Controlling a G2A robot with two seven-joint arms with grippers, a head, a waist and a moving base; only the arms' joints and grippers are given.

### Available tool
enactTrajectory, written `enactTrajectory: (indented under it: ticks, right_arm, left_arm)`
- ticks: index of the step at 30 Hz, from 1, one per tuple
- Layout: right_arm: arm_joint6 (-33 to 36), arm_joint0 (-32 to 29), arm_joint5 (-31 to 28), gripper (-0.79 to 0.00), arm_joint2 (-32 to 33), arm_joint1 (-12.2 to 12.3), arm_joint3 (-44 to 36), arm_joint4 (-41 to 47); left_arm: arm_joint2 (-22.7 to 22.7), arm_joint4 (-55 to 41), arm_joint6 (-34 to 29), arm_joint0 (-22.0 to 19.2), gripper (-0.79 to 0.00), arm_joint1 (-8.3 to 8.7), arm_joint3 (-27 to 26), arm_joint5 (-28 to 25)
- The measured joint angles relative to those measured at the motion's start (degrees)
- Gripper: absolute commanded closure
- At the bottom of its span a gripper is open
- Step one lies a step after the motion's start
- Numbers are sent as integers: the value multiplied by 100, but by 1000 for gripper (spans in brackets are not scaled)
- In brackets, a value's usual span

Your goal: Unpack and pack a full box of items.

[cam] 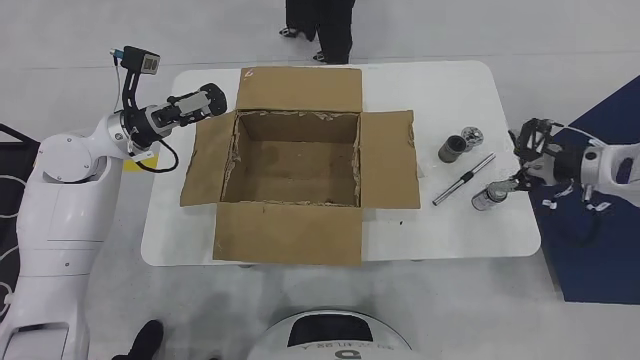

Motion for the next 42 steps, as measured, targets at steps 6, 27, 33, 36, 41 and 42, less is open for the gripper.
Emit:
enactTrajectory:
  ticks: [6, 27, 33, 36, 41, 42]
  right_arm:
    - [-2975, -781, -55, -785, 324, 253, -440, -1750]
    - [-4739, -1091, -57, -785, 311, 454, -431, -2999]
    - [-4739, -1091, -57, -785, 311, 454, -431, -2999]
    - [-4739, -1091, -57, -785, 311, 454, -431, -2999]
    - [-4739, -1091, -57, -785, 311, 454, -431, -2999]
    - [-4739, -1091, -57, -785, 311, 454, -431, -2999]
  left_arm:
    - [0, 0, 0, 0, -785, 0, 0, 0]
    - [256, 2990, -270, -386, -785, 137, -422, 309]
    - [1122, 4239, -720, -839, -785, 89, -221, 495]
    - [1618, 4736, -677, -1107, -785, 18, -9, 504]
    - [2366, 5055, -762, -1501, -785, -126, 305, 546]
    - [2542, 5135, -794, -1582, -785, -162, 351, 537]
